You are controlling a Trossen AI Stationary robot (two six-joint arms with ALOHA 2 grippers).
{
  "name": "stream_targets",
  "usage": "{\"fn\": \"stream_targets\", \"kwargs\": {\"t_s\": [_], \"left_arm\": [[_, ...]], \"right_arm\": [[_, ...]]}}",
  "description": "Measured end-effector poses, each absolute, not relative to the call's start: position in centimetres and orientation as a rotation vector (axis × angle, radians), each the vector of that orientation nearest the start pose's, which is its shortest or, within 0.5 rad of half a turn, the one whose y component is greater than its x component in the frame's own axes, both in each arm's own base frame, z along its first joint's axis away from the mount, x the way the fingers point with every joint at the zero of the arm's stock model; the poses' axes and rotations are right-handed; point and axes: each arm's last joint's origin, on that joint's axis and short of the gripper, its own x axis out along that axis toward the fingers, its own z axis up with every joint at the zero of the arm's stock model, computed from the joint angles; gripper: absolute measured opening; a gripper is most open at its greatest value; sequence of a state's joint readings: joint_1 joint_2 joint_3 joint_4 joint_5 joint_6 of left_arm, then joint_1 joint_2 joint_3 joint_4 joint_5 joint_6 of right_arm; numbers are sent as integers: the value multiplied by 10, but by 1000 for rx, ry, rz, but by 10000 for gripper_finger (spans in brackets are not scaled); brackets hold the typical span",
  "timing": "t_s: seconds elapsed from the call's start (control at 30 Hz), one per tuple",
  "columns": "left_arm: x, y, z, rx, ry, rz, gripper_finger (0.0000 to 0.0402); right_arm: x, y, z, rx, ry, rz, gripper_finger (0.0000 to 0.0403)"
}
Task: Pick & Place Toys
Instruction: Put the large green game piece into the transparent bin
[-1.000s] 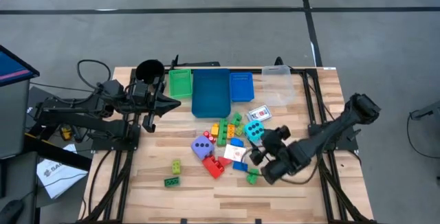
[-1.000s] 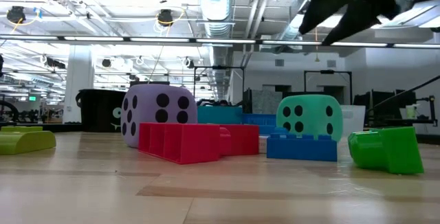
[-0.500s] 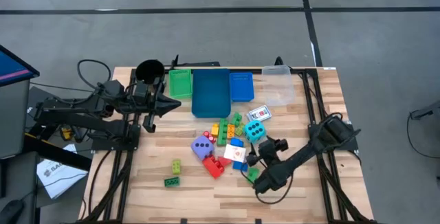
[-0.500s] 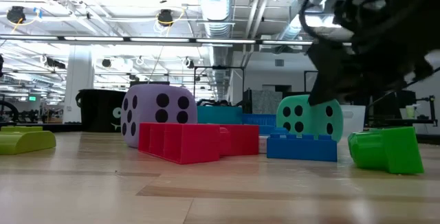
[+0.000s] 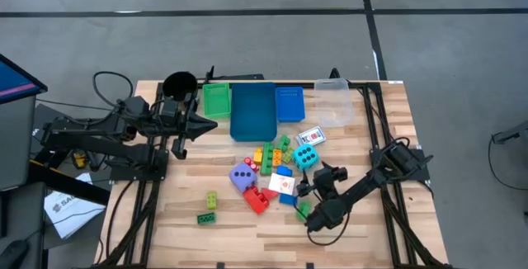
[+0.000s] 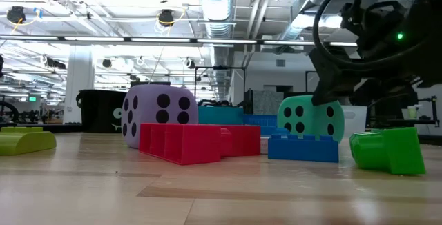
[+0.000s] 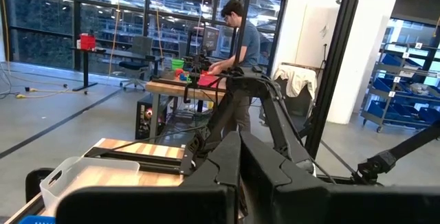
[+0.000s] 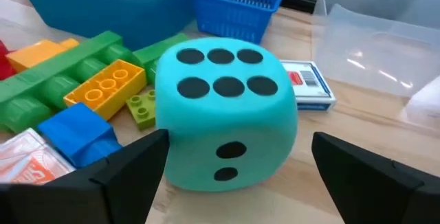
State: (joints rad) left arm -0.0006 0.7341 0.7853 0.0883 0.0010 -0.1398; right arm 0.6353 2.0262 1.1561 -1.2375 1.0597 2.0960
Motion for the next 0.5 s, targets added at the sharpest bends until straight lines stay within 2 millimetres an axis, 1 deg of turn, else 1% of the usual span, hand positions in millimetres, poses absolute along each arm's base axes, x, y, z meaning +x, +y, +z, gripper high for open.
{"fn": "stream_targets", "kwargs": {"t_s": [0.1, 0.2, 0.27, 0.33, 0.4, 0.5], "left_arm": [[161, 0, 366, -140, -139, -11, 2], [161, 0, 366, -140, -140, -11, 2], [161, 0, 366, -140, -140, -12, 2], [161, 0, 366, -140, -140, -11, 2], [161, 0, 366, -139, -140, -12, 2], [161, 0, 366, -140, -140, -12, 2]], "right_arm": [[253, 164, 140, 179, 430, -1108, 356], [249, 174, 168, 148, 484, -991, 356], [247, 182, 185, 156, 514, -893, 354], [245, 188, 201, 211, 525, -809, 349], [243, 194, 212, 257, 520, -737, 343], [241, 206, 219, 280, 503, -648, 335]]}}
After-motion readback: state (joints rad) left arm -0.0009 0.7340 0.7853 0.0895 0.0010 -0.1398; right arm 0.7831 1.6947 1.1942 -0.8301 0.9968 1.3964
